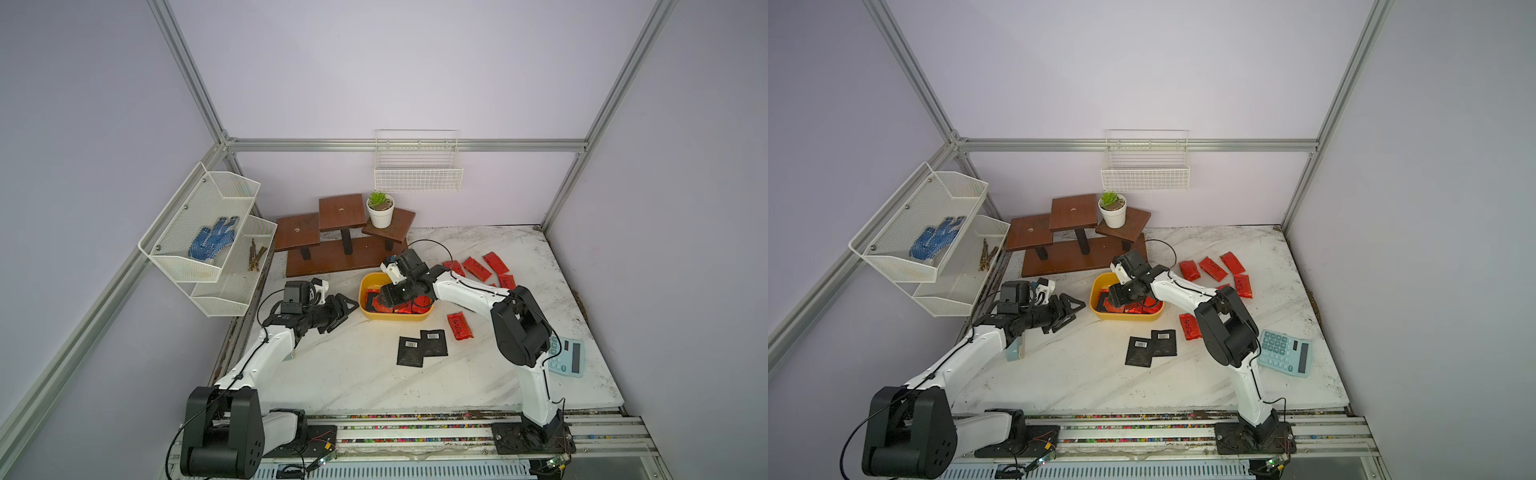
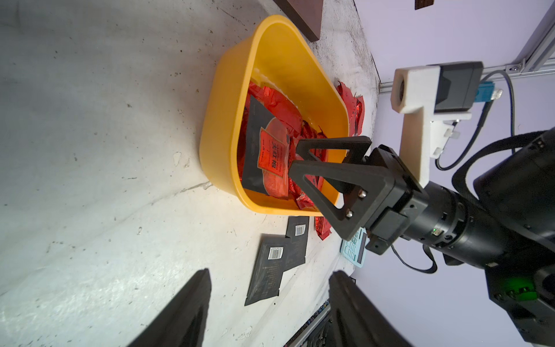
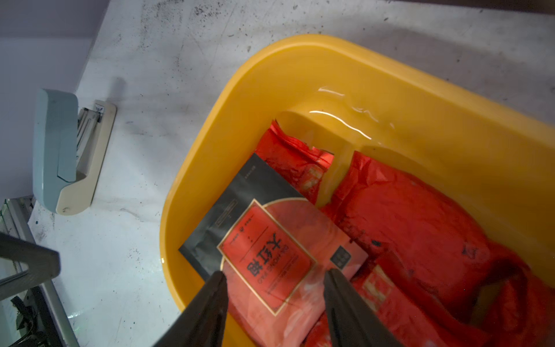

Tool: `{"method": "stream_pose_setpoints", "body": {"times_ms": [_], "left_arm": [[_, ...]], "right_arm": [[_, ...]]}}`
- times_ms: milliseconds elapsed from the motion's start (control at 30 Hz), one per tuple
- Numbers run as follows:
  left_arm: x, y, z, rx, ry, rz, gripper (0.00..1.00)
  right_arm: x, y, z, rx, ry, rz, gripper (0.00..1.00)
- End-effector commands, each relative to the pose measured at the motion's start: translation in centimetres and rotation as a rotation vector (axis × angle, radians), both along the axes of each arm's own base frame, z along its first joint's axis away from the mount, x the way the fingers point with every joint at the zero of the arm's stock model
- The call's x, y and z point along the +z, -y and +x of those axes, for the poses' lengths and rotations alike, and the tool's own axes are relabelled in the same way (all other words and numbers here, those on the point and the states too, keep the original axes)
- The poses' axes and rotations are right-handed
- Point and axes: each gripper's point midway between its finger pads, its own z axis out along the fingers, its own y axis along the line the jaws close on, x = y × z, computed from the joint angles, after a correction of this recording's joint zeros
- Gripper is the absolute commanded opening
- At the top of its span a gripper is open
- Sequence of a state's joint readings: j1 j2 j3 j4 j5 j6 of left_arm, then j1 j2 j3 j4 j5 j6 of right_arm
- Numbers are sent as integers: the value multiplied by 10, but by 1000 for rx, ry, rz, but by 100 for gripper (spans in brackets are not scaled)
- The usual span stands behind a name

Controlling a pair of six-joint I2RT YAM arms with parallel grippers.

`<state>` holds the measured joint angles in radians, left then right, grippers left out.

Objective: Take the tea bags out of the storage box
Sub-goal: Pick up the tea bag from the storage box.

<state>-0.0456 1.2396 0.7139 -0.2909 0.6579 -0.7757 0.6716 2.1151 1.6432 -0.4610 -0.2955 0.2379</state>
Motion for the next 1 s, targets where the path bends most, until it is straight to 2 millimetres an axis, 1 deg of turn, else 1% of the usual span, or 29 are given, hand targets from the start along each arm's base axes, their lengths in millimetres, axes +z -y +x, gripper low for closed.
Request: {"method": "stream_pose_setpoints", "body": {"times_ms": [0,133,267,467,767,967], "left_arm": [[7,1,6,-10,40,-19,66],[6,1,5,-12,40,-17,66],[6,1,4,-11,39,-17,66],[6,1,4,-11,37,-19,66],[8,1,2,-10,39,-20,65],[9,1,1,-10,42,-21,65]], "right_arm": [[-3,5,12,-4,22,-42,58],[-8,6,19,1,16,-41,60],[-13,2,20,24,-13,-21,60],[-13,-6,12,74,-75,48,60],[-3,-15,-2,141,-129,126,57],[-2,-16,-11,170,-158,140,58]]}}
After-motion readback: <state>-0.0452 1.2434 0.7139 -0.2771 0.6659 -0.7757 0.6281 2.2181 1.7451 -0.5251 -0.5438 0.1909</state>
